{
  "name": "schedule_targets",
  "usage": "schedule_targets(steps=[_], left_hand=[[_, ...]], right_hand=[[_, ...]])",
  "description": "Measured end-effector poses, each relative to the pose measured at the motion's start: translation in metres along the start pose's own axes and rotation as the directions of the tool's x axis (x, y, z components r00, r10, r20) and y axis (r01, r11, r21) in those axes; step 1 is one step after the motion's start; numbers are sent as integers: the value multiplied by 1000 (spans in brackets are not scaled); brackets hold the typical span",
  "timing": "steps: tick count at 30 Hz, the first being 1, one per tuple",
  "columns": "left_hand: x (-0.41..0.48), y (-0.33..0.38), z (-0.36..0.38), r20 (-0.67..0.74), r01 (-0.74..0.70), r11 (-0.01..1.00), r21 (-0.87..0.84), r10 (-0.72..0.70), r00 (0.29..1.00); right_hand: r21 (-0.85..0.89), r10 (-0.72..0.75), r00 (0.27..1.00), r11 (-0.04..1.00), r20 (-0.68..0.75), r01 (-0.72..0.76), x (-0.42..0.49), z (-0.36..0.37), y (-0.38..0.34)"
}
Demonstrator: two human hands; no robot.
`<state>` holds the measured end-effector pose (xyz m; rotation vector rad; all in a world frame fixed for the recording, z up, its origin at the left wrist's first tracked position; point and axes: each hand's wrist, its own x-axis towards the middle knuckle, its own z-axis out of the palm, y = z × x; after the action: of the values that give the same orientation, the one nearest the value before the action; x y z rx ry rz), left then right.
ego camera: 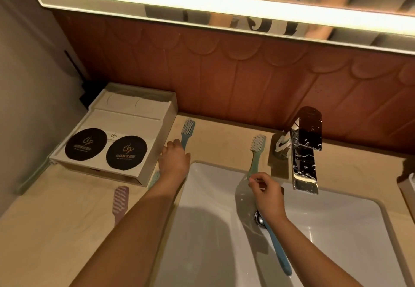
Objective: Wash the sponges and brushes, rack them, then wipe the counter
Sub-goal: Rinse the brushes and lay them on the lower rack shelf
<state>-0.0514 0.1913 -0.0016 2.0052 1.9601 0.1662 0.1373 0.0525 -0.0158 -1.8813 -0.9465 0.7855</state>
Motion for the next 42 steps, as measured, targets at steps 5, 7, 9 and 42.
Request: schedule_targets(steps=[5, 7, 9, 42], left_hand=[[8, 7, -7, 35, 72, 995, 69, -75, 997], [10, 6, -10, 70, 102, 993, 62, -107, 992], [11, 4, -12, 116, 124, 991, 43, -128, 985], [-178, 18, 3, 652, 582, 385, -716, 71, 755]], right_hand=[[73, -50, 998, 996, -41, 53, -9, -2, -2], [72, -65, 997, 995, -47, 69, -12, -2, -3], [83, -83, 995, 993, -62, 88, -14, -3, -5], [333, 246, 968, 917, -42, -218, -138, -93, 15]])
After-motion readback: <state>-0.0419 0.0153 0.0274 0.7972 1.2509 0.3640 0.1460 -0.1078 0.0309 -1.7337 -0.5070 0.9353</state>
